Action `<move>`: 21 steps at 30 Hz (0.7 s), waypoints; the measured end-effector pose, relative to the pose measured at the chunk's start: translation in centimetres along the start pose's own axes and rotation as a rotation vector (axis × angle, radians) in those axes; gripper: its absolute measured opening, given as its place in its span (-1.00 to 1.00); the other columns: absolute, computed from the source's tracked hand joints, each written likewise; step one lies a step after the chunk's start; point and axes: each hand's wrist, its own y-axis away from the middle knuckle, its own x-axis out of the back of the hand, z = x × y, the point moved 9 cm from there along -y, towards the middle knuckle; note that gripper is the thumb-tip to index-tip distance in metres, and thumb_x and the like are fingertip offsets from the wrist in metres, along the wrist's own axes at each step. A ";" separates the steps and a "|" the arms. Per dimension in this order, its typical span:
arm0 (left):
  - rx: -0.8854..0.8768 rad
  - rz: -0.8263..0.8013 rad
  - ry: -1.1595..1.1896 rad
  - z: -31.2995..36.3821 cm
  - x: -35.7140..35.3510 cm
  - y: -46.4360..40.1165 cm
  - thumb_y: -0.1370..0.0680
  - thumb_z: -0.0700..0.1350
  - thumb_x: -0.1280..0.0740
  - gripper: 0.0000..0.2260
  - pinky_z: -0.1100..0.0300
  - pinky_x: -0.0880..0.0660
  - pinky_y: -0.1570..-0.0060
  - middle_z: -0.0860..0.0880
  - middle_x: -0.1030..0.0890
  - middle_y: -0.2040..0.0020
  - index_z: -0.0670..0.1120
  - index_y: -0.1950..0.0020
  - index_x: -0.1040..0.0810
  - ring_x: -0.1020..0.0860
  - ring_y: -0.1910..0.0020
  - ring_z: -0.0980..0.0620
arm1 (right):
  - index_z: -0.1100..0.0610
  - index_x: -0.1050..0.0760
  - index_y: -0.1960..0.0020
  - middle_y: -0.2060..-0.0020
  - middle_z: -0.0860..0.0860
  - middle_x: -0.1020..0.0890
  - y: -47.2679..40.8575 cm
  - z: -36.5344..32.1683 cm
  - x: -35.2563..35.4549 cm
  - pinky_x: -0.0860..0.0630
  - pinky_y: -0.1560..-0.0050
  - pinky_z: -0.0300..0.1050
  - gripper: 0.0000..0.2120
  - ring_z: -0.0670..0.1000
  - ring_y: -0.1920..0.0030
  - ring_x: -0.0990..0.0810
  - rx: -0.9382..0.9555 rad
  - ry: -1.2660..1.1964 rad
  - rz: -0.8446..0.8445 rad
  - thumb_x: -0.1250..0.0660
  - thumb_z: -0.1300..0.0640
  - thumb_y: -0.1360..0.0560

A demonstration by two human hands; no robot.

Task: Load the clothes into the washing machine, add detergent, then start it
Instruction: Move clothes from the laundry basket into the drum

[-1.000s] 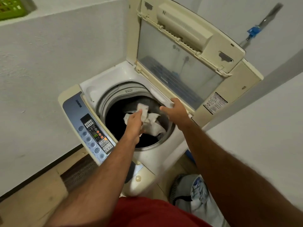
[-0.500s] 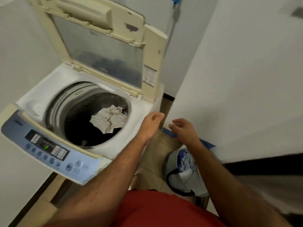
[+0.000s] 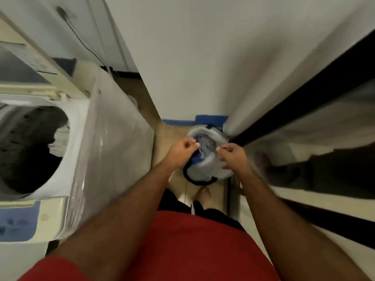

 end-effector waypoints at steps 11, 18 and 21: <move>0.188 -0.114 -0.240 -10.6 -6.5 -9.6 -0.56 0.01 -0.30 -0.70 0.20 -0.40 0.00 -0.07 -0.59 -0.08 -0.13 -0.21 -0.55 -0.54 -0.08 -0.02 | 0.03 -0.48 0.13 0.11 0.09 -0.62 -7.2 16.5 -3.9 -0.58 0.29 -0.04 -0.91 0.05 0.20 -0.63 -0.347 -0.014 -0.084 -0.38 0.07 -0.52; 0.240 -0.188 -0.160 -18.1 -11.8 -18.2 -0.58 0.01 -0.28 -0.63 0.14 -0.39 -0.21 -0.10 -0.53 -0.26 -0.13 -0.34 -0.46 -0.48 -0.25 -0.05 | 0.15 -0.50 -0.02 0.02 0.14 -0.62 -17.4 23.7 -9.0 -0.63 0.00 0.23 -0.83 0.19 0.01 -0.65 -0.386 0.075 -0.116 -0.36 0.07 -0.51; 0.240 -0.244 -0.169 -21.1 -14.5 -22.7 -0.59 -0.01 -0.28 -0.68 0.08 -0.35 -0.27 -0.12 -0.50 -0.26 -0.14 -0.29 -0.46 -0.45 -0.27 -0.05 | 0.13 -0.49 0.05 -0.02 0.18 -0.64 -23.0 26.2 -10.8 -0.60 -0.06 0.22 -0.87 0.18 -0.01 -0.64 -0.346 0.148 -0.126 -0.35 0.07 -0.52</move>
